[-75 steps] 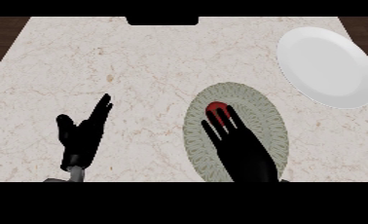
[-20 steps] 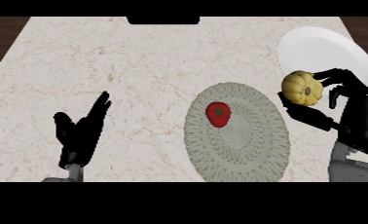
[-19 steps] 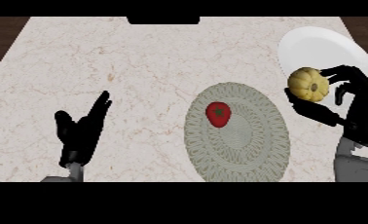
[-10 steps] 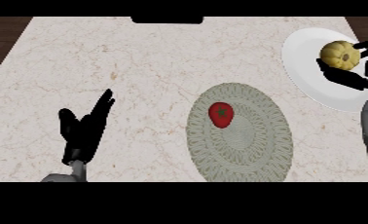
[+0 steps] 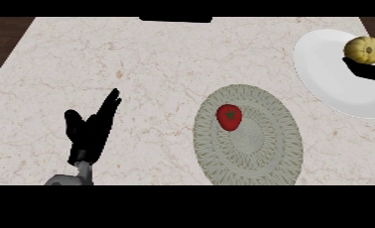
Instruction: Pick the squash from the placemat and place it in the plate
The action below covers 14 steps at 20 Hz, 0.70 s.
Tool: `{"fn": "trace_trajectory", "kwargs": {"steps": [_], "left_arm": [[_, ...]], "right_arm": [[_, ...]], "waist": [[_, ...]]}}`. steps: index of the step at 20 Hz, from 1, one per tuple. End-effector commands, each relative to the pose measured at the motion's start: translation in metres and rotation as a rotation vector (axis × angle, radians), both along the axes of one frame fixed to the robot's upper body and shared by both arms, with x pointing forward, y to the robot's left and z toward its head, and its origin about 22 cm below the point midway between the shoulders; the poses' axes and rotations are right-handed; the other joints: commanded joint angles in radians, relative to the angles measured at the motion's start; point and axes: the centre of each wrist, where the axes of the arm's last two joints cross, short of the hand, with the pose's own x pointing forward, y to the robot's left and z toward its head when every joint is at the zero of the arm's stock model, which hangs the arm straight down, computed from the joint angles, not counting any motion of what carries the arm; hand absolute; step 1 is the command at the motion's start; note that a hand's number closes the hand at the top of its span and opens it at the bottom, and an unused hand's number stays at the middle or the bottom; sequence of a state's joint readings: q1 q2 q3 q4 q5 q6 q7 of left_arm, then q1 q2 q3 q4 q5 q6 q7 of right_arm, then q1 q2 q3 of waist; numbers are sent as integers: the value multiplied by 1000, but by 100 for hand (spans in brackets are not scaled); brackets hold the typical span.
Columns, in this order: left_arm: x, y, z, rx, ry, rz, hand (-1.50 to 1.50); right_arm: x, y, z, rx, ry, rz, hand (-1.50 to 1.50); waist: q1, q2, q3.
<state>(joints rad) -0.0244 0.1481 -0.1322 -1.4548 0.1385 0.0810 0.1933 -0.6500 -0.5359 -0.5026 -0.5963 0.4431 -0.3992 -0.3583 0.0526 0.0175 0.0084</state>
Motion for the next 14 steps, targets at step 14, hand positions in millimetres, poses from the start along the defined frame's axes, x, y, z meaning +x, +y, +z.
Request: {"fn": "trace_trajectory", "kwargs": {"steps": [14], "left_arm": [[2,-7,-3,-17,49,-21,0]], "right_arm": [[8,-11,-6,244,-77,217,-150]], "waist": [[6,10,0]]}}
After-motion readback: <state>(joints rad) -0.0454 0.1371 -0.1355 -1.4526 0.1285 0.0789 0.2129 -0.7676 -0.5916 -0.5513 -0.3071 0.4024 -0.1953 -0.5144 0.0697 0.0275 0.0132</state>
